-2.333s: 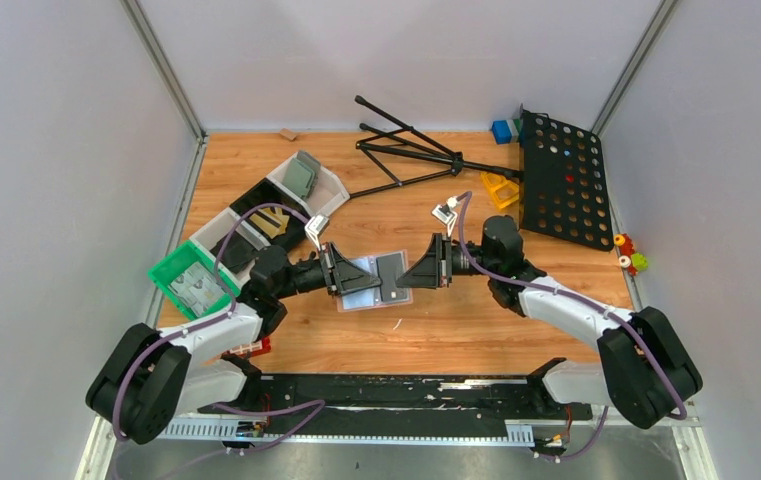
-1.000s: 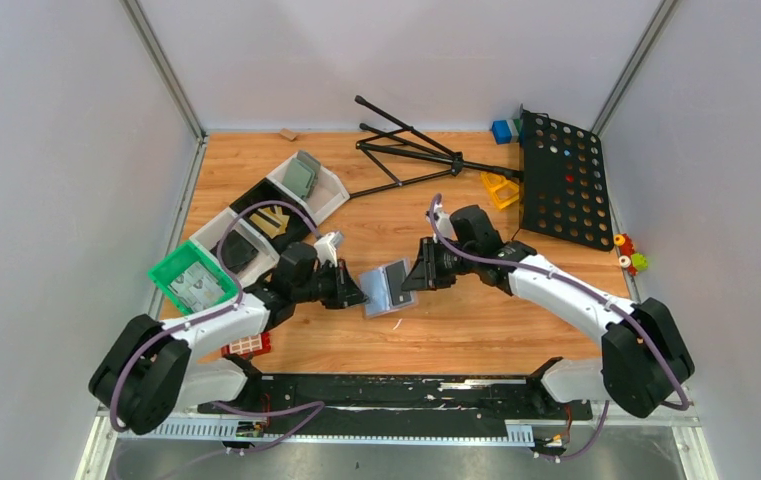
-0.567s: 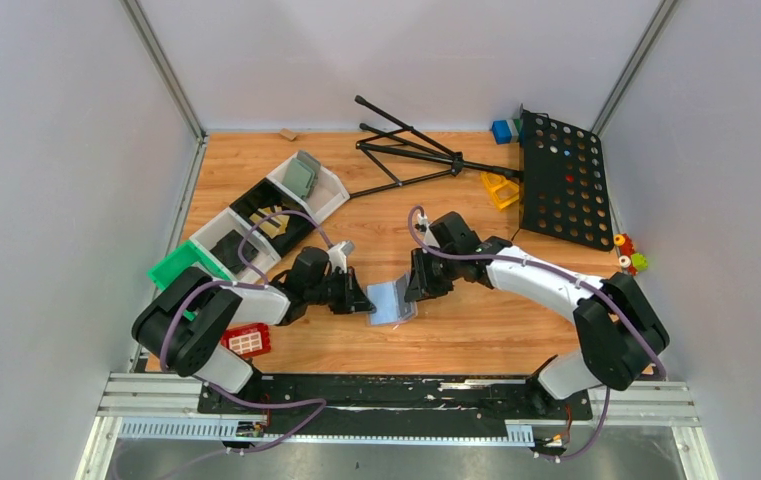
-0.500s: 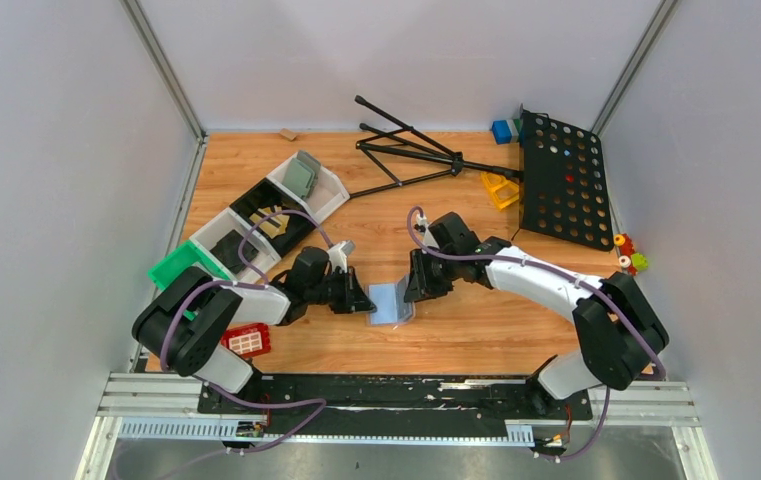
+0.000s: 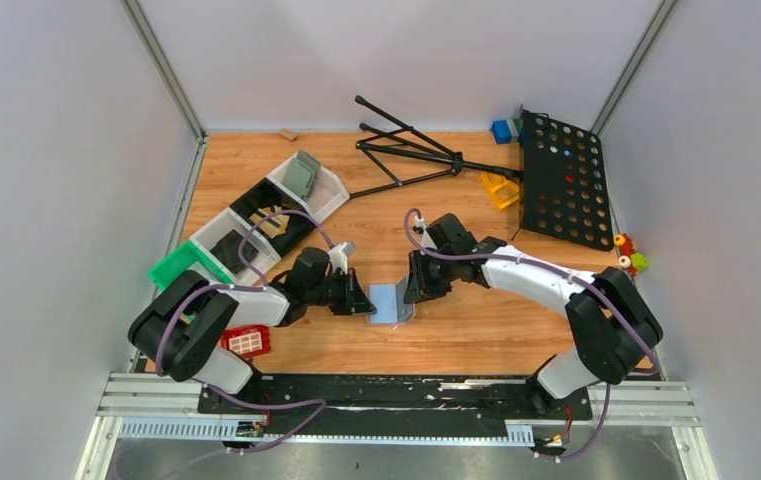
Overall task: Take the credit cards out of the card holder
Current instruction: Pick up the card holder from the center of the board.
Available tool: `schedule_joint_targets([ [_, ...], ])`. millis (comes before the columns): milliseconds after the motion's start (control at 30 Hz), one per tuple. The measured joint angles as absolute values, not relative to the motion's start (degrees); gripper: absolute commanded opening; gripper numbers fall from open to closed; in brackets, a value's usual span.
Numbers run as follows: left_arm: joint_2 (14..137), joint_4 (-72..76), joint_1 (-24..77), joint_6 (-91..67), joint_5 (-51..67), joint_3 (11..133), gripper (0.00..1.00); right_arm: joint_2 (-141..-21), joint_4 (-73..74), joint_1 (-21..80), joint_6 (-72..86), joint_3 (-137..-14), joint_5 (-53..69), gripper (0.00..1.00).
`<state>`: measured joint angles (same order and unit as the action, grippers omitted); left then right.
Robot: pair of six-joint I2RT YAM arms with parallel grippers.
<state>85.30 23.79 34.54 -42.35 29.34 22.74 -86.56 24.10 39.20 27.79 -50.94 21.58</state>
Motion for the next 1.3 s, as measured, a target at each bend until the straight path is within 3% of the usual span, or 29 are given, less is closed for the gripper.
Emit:
schedule_joint_targets([
  [100, 84.25, 22.61, 34.81, -41.98, 29.02, 22.74, 0.07, -87.37, 24.12, 39.2, 27.53, -50.89, 21.47, 0.09],
  [267, 82.91, 20.75, 35.09, -41.45, 28.32, 22.74, 0.07, -87.55, 23.22, 39.2, 27.31, -50.43, 22.39, 0.0],
  [433, 82.48, 19.44, 35.44, -41.04, 27.94, 22.76, 0.07, -87.55, 21.28, 39.18, 27.35, -49.58, 24.6, 0.0],
  [633, 78.83, 18.61, 35.51, -41.58, 28.38, 22.65, 0.15, -85.49, 14.17, 36.69, 29.08, -43.97, 30.44, 0.0],
  [933, 71.18, 26.81, 35.53, -48.69, 32.53, 20.73, 0.34, -76.69, 1.8, 32.99, 34.94, -36.45, 39.81, 0.0],
  [1300, 65.67, 30.83, 35.53, -56.36, 34.81, 20.34, 0.38, -69.04, -10.46, 31.73, 43.18, -32.56, 46.87, 0.0],
])
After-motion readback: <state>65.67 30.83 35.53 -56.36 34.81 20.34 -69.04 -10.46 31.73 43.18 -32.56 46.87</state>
